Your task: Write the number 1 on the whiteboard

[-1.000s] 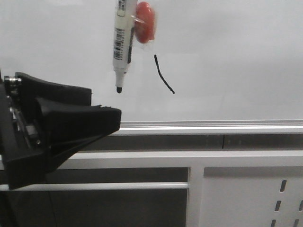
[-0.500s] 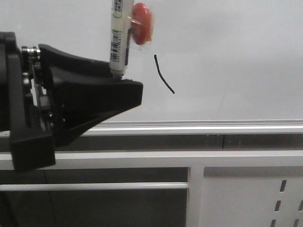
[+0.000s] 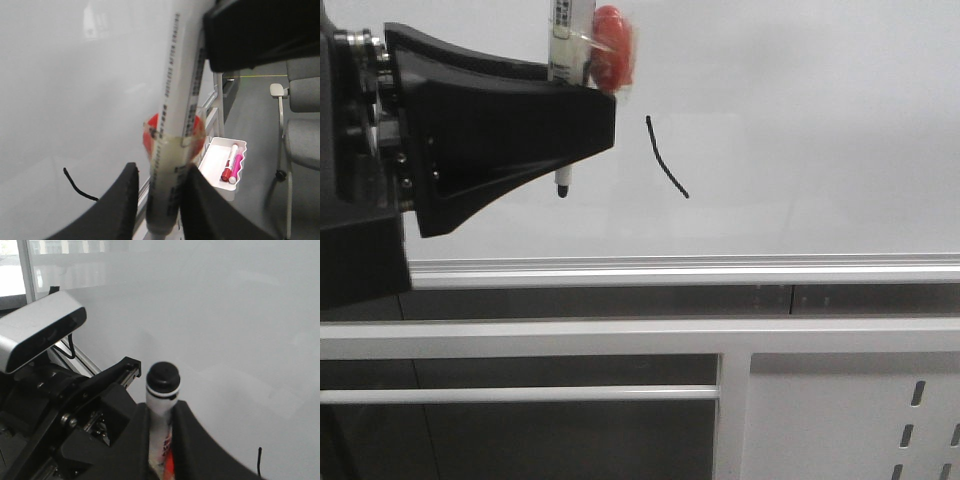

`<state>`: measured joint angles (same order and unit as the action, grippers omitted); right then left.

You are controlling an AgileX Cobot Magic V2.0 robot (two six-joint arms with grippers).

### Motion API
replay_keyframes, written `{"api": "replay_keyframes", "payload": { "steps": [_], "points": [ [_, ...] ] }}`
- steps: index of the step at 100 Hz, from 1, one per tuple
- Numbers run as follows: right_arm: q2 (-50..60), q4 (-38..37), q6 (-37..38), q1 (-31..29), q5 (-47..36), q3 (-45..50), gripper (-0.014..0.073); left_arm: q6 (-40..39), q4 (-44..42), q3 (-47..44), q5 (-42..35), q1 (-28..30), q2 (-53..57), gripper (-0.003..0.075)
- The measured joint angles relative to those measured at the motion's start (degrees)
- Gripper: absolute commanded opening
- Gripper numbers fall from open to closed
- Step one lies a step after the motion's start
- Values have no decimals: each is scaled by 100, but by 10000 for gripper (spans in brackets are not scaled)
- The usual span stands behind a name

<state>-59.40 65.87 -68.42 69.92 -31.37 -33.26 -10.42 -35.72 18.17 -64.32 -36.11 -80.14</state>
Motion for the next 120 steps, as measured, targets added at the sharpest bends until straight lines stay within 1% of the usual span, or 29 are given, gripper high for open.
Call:
{"api": "replay_keyframes", "payload": {
  "steps": [6,8,34,48,67,78,103,120],
  "points": [
    [0,-9,0,0,0,0,-79,0,-36,0,0,0,0,-5],
    [0,-9,0,0,0,0,-79,0,-67,0,0,0,0,-18],
    [-3,-22,10,0,-33,-4,-79,-95,-68,4,-10,0,0,-18],
    [-24,-35,34,0,-275,-13,-79,-71,70,4,-73,-9,0,-18],
    [-72,-34,110,0,-554,-17,-79,60,346,17,-108,-43,12,-18],
    [-72,-22,71,-15,-850,-17,-79,1,879,17,-120,-8,12,-18],
    [-72,-22,59,-15,-785,-17,-79,-11,987,17,-109,-7,12,-18],
    [-72,-22,48,-15,-925,-17,-79,-11,1111,17,-109,-7,12,-18]
  ]
}}
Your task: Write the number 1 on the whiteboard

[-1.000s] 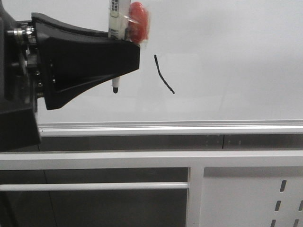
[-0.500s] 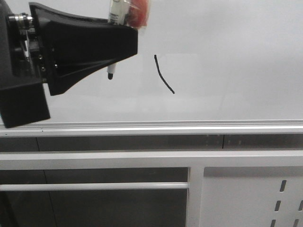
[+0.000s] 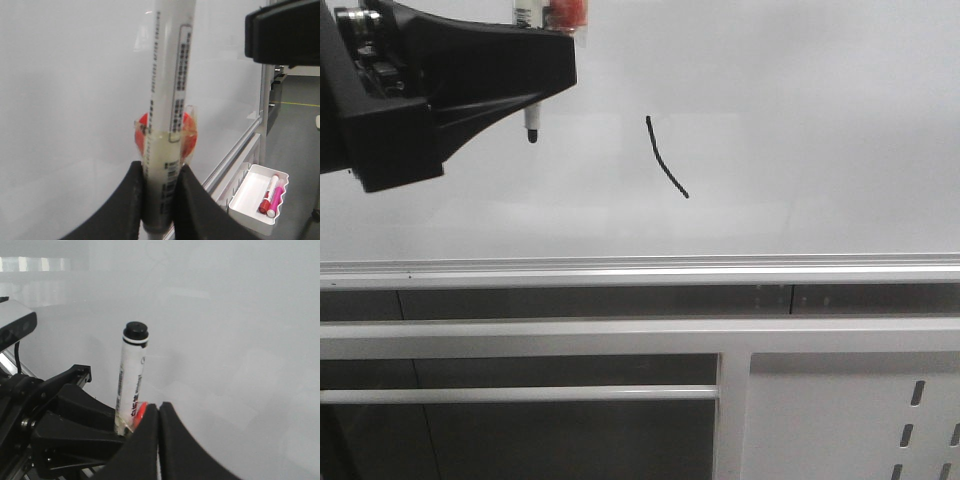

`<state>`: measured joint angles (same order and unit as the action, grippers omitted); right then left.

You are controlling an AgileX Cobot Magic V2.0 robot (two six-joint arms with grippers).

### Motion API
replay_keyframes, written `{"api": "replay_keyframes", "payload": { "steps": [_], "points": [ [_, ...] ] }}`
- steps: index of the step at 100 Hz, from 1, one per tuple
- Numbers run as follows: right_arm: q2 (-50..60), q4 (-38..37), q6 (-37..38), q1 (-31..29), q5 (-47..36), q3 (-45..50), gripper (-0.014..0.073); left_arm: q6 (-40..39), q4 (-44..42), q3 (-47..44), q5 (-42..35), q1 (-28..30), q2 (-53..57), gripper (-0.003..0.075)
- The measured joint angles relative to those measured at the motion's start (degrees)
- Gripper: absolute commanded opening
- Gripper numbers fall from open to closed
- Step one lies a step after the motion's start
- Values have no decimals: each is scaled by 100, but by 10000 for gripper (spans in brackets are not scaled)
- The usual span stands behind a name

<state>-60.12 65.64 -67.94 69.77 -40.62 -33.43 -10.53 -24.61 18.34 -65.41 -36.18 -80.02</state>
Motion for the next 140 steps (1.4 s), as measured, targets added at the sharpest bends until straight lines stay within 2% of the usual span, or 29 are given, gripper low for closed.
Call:
{"api": "replay_keyframes", "payload": {
  "steps": [24,53,113,140],
  "points": [
    [0,80,0,0,-12,0,-79,167,761,-305,0,0,0,-18],
    [175,1001,-653,0,-177,0,-79,635,1998,-864,19,0,23,-18],
    [211,1154,-808,0,-229,0,-79,1275,3158,-1152,19,0,35,-18],
    [211,1154,-808,0,-229,0,-79,1332,3453,-1152,19,0,35,-18]
  ]
}}
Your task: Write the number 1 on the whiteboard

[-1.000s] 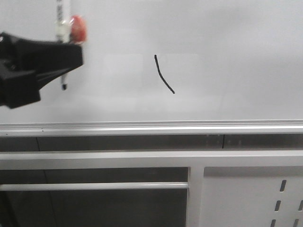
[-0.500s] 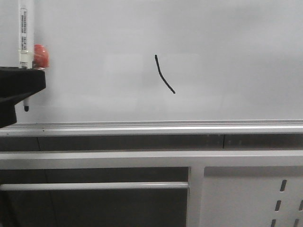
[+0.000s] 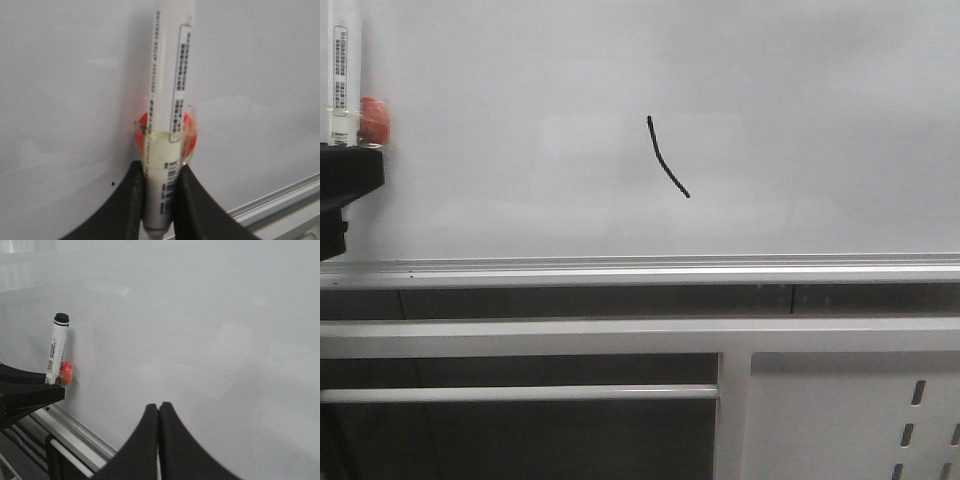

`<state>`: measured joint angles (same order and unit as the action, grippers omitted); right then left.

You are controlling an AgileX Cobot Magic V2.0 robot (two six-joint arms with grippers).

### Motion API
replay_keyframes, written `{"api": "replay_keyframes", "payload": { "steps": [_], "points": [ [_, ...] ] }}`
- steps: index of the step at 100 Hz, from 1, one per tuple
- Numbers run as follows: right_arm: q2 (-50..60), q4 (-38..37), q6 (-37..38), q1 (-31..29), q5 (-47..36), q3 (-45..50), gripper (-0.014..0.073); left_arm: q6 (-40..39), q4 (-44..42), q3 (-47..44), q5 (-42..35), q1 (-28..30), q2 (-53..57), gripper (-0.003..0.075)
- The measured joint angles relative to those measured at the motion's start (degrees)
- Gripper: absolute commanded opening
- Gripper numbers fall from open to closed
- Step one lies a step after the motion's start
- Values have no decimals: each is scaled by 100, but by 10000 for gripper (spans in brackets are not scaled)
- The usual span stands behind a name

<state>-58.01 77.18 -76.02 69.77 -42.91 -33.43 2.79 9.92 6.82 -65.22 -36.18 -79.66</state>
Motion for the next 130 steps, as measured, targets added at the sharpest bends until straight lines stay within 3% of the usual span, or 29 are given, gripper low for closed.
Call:
{"api": "replay_keyframes", "payload": {
  "steps": [130],
  "points": [
    [0,0,-7,0,98,0,-79,183,95,297,-133,0,-329,-18]
  ]
}}
